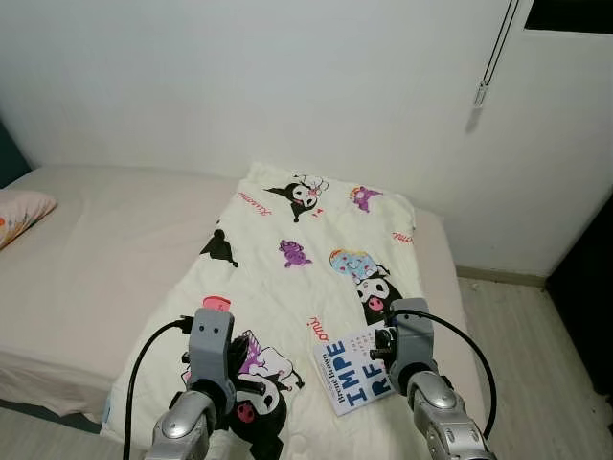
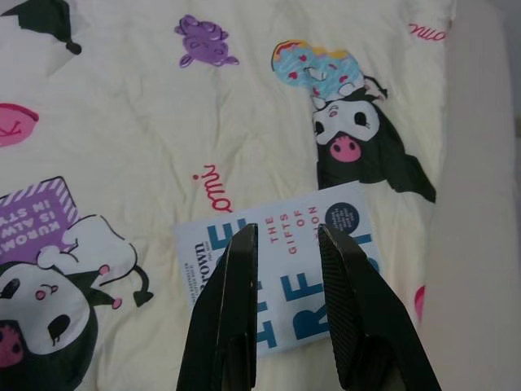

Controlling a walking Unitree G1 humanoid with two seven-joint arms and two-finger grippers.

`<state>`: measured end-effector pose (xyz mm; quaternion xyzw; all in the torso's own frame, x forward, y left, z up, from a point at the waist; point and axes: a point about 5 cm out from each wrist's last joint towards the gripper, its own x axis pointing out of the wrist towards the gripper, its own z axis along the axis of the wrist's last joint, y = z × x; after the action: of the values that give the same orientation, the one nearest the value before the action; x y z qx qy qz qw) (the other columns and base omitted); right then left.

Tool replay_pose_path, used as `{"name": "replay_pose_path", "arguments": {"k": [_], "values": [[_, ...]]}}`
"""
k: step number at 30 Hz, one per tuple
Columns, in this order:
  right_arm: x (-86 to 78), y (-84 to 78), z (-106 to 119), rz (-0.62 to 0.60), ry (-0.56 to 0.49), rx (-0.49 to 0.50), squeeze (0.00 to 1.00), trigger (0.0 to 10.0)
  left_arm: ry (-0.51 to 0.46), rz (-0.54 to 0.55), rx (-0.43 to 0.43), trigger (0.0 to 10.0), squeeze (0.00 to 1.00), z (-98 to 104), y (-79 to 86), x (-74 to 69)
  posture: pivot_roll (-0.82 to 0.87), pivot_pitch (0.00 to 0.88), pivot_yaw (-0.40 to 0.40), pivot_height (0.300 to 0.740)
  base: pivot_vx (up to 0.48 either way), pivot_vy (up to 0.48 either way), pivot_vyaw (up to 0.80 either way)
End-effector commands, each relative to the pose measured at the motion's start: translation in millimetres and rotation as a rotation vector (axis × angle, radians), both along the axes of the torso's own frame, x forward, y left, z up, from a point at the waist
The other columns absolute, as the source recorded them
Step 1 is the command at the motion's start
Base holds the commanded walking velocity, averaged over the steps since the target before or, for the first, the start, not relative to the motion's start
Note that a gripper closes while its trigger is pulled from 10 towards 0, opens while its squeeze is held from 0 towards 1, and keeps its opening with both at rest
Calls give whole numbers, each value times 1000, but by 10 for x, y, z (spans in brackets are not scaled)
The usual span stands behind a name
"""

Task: Clean up the room

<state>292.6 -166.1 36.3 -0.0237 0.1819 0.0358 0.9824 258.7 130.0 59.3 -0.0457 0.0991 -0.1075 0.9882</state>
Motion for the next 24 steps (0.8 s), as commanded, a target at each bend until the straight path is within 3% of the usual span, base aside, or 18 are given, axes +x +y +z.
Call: {"name": "replay_pose_path", "arguments": {"k": [1, 11, 24], "values": [[4, 48, 7, 7, 4, 25, 0, 10000, 9, -2, 9, 10000, 0, -22, 14, -25, -15, 88, 10, 679, 0, 0, 0], [3, 64, 22, 12, -1, 33, 0, 10000, 10, -24, 18, 10000, 0, -21, 15, -27, -14, 86, 16, 644, 0, 0, 0], [-12, 55, 20, -2, -4, 37, 0, 10000, 8, -64, 21, 10000, 0, -20, -36, -52, -12, 87, 18, 644, 0, 0, 0]]}}
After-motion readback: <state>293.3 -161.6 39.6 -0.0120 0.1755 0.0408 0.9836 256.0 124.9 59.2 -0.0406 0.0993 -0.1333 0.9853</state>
